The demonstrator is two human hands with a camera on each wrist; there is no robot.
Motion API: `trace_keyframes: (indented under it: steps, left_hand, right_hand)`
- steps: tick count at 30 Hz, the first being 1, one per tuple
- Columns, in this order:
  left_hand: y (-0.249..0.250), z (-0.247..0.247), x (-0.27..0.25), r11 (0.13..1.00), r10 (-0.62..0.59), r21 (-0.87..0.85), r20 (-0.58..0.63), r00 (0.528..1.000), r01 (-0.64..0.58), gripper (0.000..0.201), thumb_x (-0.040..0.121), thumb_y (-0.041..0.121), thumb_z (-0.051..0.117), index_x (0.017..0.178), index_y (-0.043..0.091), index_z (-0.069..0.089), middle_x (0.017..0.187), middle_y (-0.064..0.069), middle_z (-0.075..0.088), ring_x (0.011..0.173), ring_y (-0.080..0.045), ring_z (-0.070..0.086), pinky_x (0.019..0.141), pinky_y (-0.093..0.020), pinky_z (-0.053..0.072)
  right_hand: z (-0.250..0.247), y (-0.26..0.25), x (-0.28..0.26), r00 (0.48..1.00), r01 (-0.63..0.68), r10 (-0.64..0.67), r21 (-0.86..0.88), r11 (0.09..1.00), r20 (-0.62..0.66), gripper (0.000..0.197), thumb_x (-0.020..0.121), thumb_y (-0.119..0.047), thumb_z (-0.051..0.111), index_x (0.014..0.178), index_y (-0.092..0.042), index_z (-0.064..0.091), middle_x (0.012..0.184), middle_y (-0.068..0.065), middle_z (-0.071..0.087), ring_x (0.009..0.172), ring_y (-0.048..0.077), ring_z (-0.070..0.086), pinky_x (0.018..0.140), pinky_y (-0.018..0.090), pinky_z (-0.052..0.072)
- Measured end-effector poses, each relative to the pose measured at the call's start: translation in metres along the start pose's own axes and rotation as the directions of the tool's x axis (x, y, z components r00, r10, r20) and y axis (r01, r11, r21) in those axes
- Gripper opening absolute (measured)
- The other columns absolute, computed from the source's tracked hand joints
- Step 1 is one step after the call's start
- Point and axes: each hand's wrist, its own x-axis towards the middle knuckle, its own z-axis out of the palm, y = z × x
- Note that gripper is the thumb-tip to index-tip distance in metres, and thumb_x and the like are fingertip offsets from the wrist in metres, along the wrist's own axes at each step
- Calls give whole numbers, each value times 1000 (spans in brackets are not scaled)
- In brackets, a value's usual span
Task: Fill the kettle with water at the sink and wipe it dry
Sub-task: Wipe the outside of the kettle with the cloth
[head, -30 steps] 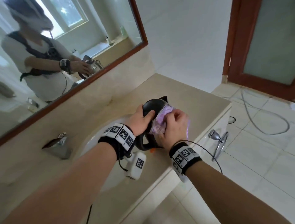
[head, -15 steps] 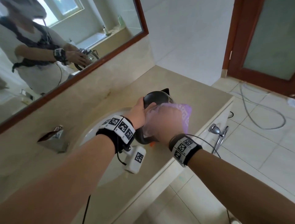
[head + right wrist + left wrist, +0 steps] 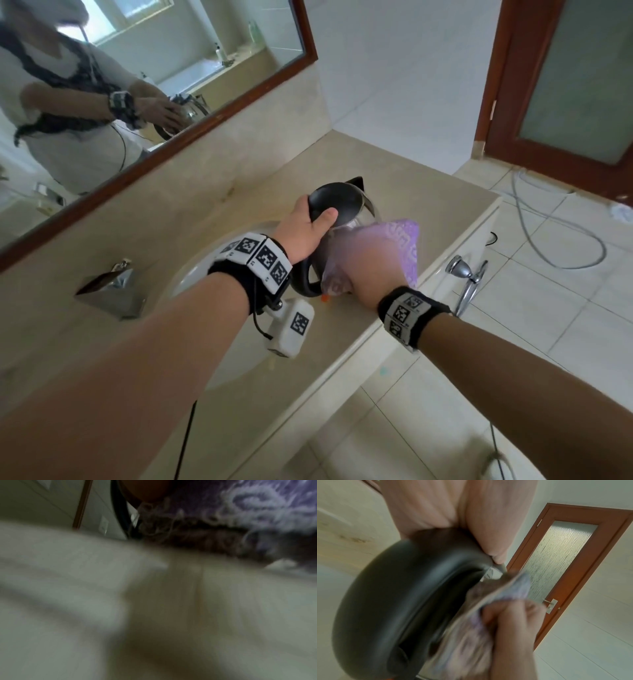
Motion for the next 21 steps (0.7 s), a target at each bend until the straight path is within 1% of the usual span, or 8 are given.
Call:
trace_keyframes:
  steps: [2,6,9,12,15,17,19,21]
  left_hand:
    - [-1,1,3,998,-3,69,16,1000,2,43,99,34,49,136,14,39,117,-3,57,109,-23,58,87,-29,42]
    - [-4,2,8,997,13,82,31,999,-16,48,96,49,47,132,18,42,113,4,59,104,-23,61,89,-31,46]
    - [-4,1,1,999,16,42,26,1000,-17,51,101,41,41,142,12,33,122,-2,53,107,-17,52,88,-26,36]
    - [-3,1,1,999,50,11,20,999,-50,51,100,41,43,141,12,34,124,-4,55,106,-20,54,89,-29,39]
    - [-4,3,3,998,61,-20,-1,998,-61,50,99,41,46,139,12,36,122,-8,59,96,-26,59,83,-35,45]
    - [-4,3,2,997,79,5,12,997,-80,51,99,43,46,139,12,35,117,-6,60,90,-24,59,80,-35,47]
    - [-3,1,2,996,83,13,30,996,-83,51,99,43,45,139,13,34,116,-6,59,89,-23,60,83,-38,51]
    - [-2,-4,2,996,85,11,59,995,-85,49,100,41,44,140,14,34,118,-6,58,95,-24,61,91,-42,51]
  right_hand:
    - [-6,-1,30,997,-61,65,92,994,-38,24,70,-21,57,91,-15,48,86,14,57,79,23,39,72,37,33]
    - [-6,-2,33,965,-253,261,181,950,-23,34,66,-27,59,92,-10,46,93,10,48,81,24,39,76,37,34]
    - [6,-4,-12,904,-360,370,-85,929,214,29,83,-21,47,89,5,61,79,18,60,78,29,49,73,39,33]
    - [6,-1,-14,788,-456,453,-99,884,416,68,94,-37,14,89,8,65,82,19,61,78,33,55,75,38,27]
    - [-7,7,32,875,-460,421,143,876,236,36,79,-32,45,96,-2,54,97,19,53,88,31,49,76,35,35]
    - [-12,15,60,895,-447,413,314,838,170,29,76,-27,49,96,-6,52,97,16,50,90,29,46,76,35,41]
    - [-14,19,65,857,-516,475,374,771,201,31,78,-25,43,96,-3,53,98,12,47,87,24,45,74,35,45]
    - [-13,24,42,757,-653,589,365,663,283,35,80,-25,38,101,0,50,102,6,42,87,20,43,76,38,48]
